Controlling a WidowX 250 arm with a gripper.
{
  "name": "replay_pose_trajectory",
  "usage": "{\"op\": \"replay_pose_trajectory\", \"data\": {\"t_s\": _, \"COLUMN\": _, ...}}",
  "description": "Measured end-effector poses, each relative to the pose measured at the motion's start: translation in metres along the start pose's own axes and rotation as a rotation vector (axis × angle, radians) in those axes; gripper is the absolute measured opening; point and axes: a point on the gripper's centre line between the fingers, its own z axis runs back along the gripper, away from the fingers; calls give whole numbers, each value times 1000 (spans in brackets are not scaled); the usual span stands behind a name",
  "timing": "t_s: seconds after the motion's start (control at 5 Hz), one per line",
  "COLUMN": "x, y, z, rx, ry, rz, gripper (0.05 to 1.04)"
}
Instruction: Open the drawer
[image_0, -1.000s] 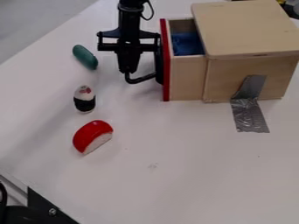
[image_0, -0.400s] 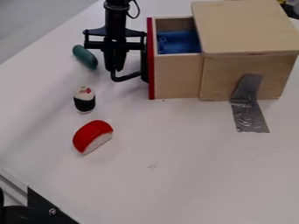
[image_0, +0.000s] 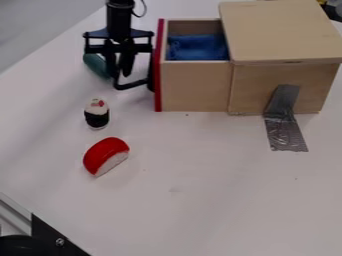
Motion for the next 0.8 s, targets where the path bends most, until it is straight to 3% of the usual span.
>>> {"op": "replay_pose_trajectory", "data": {"t_s": 0.4, "x": 2, "y": 11, "z": 2, "rx": 2, "ry": 29, "rz": 31, "gripper": 944}}
{"op": "replay_pose_trajectory", "data": {"t_s": 0.8, "x": -1, "y": 6, "z": 30, "rx": -35, "ry": 21, "rz": 9, "gripper": 1000}}
